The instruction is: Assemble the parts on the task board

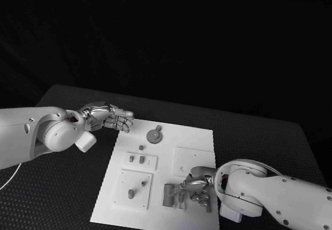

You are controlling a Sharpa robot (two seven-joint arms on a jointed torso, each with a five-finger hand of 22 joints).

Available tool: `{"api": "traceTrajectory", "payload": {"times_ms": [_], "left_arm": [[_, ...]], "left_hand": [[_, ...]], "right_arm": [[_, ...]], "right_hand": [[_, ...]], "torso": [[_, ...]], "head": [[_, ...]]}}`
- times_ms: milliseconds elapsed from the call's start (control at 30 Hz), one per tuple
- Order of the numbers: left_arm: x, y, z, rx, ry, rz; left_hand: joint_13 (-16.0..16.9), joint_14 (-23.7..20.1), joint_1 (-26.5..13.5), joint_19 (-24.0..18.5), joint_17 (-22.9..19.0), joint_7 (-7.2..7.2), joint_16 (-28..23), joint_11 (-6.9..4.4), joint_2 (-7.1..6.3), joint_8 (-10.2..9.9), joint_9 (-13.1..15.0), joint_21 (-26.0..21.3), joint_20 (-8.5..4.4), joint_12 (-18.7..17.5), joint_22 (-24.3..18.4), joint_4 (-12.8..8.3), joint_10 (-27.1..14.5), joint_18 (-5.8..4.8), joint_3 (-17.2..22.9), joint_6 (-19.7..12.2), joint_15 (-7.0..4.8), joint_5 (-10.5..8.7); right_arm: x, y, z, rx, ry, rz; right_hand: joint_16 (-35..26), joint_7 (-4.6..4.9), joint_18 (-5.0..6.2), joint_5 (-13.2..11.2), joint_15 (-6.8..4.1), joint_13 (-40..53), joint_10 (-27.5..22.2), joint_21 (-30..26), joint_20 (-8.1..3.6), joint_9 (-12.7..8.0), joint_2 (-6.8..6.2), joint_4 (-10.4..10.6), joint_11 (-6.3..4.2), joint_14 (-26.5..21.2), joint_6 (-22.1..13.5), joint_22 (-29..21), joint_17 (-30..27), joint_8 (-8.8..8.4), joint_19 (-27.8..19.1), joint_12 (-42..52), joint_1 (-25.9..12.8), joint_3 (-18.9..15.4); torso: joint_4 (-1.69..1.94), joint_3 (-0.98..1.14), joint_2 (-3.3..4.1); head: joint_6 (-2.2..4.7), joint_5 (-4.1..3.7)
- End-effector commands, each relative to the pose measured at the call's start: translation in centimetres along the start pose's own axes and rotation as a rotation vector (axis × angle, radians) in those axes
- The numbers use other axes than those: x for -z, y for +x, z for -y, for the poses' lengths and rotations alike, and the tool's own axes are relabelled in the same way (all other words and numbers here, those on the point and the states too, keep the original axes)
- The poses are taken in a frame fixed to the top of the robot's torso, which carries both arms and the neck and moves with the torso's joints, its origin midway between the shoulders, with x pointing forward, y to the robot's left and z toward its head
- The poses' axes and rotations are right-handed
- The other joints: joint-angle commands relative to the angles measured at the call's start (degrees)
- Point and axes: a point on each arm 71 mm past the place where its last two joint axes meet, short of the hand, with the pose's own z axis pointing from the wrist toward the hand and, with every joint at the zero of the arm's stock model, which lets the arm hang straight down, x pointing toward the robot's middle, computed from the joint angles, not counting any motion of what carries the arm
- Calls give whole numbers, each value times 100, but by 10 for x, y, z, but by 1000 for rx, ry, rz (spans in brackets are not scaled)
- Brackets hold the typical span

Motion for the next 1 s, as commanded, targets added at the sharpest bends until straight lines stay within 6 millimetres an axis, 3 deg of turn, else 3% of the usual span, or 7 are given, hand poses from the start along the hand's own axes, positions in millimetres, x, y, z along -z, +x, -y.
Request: {"api": "traceTrajectory", "payload": {"times_ms": [33,300,433,600,800,1000], "left_arm": [[0,2,1,1,8,-16],[0,1,1,1,7,-16],[0,1,1,2,5,-17],[0,2,1,2,4,-19],[0,1,1,2,2,-18],[0,2,0,2,1,-20]], "left_hand": [[6,18,-11,8,7,-1,-33,-31,-34,-7,2,15,-23,20,-6,-4,22,34,-41,4,4,-2],[6,18,-13,9,8,-1,-33,-31,-36,-7,1,15,-23,20,-6,-4,22,34,-43,3,4,-2],[7,19,-14,9,9,-1,-33,-31,-37,-8,1,15,-23,20,-6,-4,23,34,-44,3,4,-2],[7,19,-16,10,9,0,-33,-31,-36,-8,1,15,-23,20,-6,-3,23,34,-44,2,4,-2],[8,20,-18,10,10,2,-33,-31,-37,-12,0,16,-23,20,-6,-3,24,34,-45,-3,4,-2],[8,20,-23,12,12,5,-34,-31,-33,-16,-2,16,-23,20,-6,0,24,34,-46,-11,4,-2]], "right_arm": [[1,-4,-1,51,-17,49],[6,-14,-1,127,-62,158],[10,-19,-6,185,-151,230],[15,-22,-12,234,-272,294],[21,-24,-20,286,-442,357],[21,-25,-20,327,-466,356]], "right_hand": [[-13,15,170,14,-24,-7,8,-14,-28,7,-67,16,22,18,55,100,7,26,21,28,16,13],[-17,22,170,15,-23,-22,12,-4,-39,13,-194,-63,27,37,5,99,10,-7,44,50,141,54],[-22,44,170,15,-3,-30,15,4,-50,20,-278,-221,48,53,-53,97,11,-39,68,74,386,113],[-23,166,170,13,101,-25,15,19,-58,-33,-468,-487,162,78,-423,92,14,-236,116,128,952,227],[-29,304,164,14,241,3,-15,29,-34,-101,-412,-547,298,64,-686,113,20,-389,60,229,1961,235],[-36,240,170,14,200,-17,-31,40,44,-175,-234,-539,242,34,-784,117,24,-457,-21,288,2489,-28]], "torso": [[3,-2,2],[5,2,3],[2,-1,3],[5,1,4],[8,3,4],[3,2,5]], "head": [[-5,2],[-10,11],[-13,14],[-15,24],[-20,33],[-21,42]]}}
